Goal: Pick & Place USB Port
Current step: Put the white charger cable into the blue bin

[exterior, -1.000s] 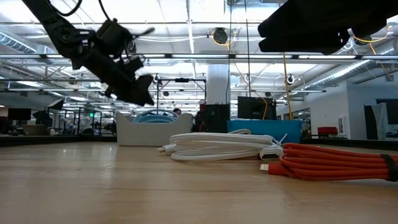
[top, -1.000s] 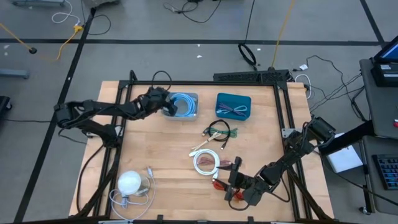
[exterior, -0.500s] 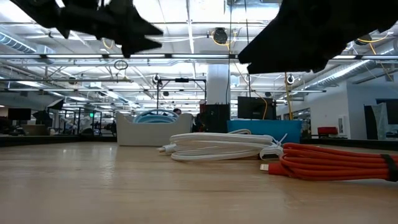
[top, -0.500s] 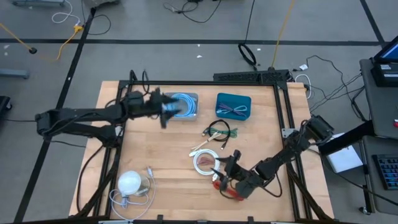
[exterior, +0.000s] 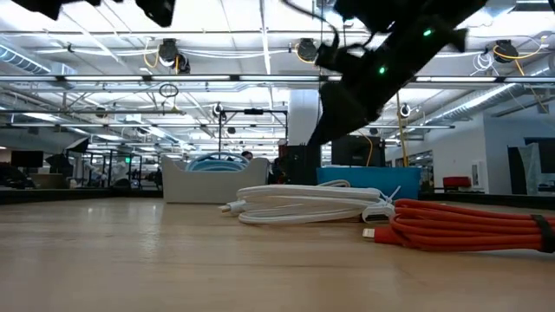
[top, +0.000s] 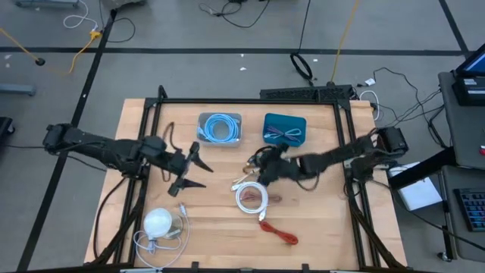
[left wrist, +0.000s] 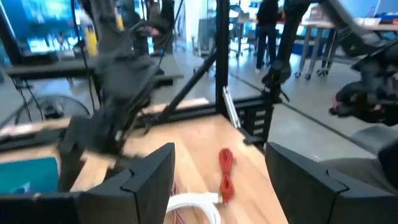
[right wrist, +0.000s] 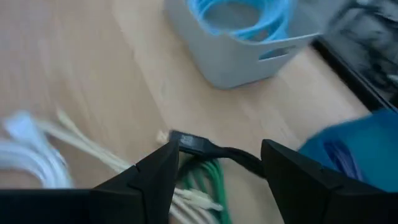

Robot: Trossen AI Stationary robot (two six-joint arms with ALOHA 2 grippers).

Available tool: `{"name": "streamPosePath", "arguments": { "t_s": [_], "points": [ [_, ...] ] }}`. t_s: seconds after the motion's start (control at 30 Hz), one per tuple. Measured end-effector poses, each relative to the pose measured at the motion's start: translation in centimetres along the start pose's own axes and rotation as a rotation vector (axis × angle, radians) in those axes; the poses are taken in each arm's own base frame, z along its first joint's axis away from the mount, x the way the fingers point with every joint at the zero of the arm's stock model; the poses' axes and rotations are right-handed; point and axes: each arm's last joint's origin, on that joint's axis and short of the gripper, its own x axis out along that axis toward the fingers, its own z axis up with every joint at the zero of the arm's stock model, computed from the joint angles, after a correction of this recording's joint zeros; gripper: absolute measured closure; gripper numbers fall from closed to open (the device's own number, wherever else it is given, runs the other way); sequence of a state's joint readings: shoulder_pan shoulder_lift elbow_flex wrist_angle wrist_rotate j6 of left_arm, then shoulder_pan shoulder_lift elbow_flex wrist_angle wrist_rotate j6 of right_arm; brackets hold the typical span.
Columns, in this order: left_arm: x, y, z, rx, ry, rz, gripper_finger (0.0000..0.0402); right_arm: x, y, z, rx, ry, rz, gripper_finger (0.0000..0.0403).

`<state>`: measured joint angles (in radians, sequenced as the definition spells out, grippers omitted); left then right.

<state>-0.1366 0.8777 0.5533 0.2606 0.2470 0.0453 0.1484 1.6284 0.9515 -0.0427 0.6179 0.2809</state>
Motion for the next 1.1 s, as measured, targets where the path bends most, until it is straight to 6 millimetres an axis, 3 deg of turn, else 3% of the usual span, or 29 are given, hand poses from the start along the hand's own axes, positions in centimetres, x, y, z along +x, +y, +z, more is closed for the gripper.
{"name": "streamPosePath", "arguments": {
  "t_s": [0.13, 0.33, 0.67, 0.93, 1.1],
  "points": [
    [-1.5, -0.6, 0.7, 0.029, -0.015, 0.021, 0.0147, 1.0, -1.2, 1.1, -0.142, 0.027, 0.159, 0.0179],
    [-2.9, -0.6, 0.7, 0.03, 0.027, 0.11, 0.0147, 0.1, -1.0, 0.9, -0.333, 0.182, 0.176, 0.0179],
    [-3.0, -0.5, 0.7, 0.036, 0.031, 0.15, 0.0147, -1.1, 0.4, 0.9, -0.373, 0.196, 0.208, 0.0179],
    [-3.1, -0.5, 0.1, -0.009, 0.097, 0.15, 0.0147, 2.1, 2.3, -0.8, -0.382, 0.22, 0.256, 0.0179],
    [-3.1, -0.5, 0.1, -0.009, 0.093, 0.149, 0.0147, 3.6, 2.2, -1.6, -0.367, 0.271, 0.231, 0.0179]
  ]
}}
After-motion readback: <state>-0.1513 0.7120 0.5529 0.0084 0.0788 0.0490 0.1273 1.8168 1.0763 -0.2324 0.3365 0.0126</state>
